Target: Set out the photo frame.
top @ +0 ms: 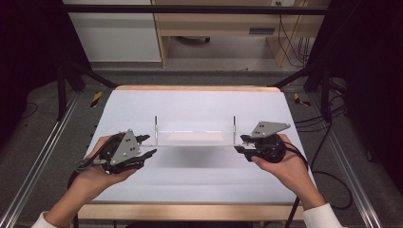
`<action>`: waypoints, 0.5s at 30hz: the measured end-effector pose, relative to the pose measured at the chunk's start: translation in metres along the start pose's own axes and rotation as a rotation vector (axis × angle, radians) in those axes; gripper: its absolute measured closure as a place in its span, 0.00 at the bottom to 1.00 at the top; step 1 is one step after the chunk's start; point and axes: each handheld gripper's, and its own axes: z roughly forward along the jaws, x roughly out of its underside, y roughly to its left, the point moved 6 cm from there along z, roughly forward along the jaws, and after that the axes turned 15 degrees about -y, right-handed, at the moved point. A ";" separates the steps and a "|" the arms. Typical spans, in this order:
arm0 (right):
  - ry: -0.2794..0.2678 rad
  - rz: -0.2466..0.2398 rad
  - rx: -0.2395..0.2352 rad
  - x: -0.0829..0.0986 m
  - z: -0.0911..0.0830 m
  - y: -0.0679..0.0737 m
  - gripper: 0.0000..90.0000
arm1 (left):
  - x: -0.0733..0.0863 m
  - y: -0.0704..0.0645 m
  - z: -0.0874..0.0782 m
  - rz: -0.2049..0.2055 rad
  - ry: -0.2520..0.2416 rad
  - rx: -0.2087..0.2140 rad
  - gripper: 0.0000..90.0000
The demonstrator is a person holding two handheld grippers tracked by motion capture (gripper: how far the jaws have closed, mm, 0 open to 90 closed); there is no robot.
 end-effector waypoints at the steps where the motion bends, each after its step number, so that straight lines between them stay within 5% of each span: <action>1: 0.001 0.000 0.000 0.000 0.000 0.000 0.64 | 0.001 0.000 0.002 0.001 0.001 -0.001 0.59; 15: 0.004 0.008 -0.001 -0.003 0.001 -0.003 0.64 | 0.005 0.000 0.014 0.000 0.019 0.011 0.73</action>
